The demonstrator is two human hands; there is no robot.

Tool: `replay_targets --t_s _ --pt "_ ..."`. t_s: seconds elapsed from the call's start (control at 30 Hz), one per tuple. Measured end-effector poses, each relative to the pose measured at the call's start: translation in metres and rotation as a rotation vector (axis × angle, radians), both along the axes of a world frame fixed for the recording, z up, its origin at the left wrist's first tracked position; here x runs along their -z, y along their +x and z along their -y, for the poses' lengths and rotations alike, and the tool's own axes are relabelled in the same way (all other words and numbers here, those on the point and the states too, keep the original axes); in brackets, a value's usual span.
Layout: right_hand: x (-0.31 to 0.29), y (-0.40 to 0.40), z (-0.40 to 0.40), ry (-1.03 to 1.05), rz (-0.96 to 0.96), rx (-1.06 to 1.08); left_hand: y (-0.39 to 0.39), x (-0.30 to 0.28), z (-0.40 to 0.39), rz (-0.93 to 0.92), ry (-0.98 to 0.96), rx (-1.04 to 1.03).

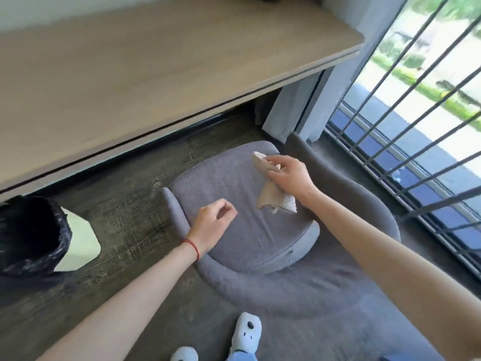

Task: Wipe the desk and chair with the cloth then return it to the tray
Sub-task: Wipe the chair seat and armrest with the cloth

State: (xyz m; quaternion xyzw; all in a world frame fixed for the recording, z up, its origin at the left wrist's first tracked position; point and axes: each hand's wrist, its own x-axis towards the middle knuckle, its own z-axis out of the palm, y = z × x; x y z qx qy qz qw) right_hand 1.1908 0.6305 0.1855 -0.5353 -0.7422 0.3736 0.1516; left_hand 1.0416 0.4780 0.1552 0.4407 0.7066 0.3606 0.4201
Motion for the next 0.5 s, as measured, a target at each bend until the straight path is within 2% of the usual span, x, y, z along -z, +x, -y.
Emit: replay_targets --t_s 0.1,0.23,0.37,0.5 --pt "-0.056 0.032 0.039 0.047 -0.041 -0.039 0.027 -0.040 0.021 0.136 0.000 0.107" --pt "-0.099 0.084 0.107 0.176 -0.187 0.213 0.062 -0.071 0.048 0.105 0.041 0.283" --pt "-0.102 0.127 0.174 0.221 -0.397 0.554 0.104 -0.086 0.066 0.028 0.094 0.491" --pt "-0.073 0.156 0.217 0.229 -0.559 0.761 0.146 -0.082 0.063 -0.160 0.143 0.699"
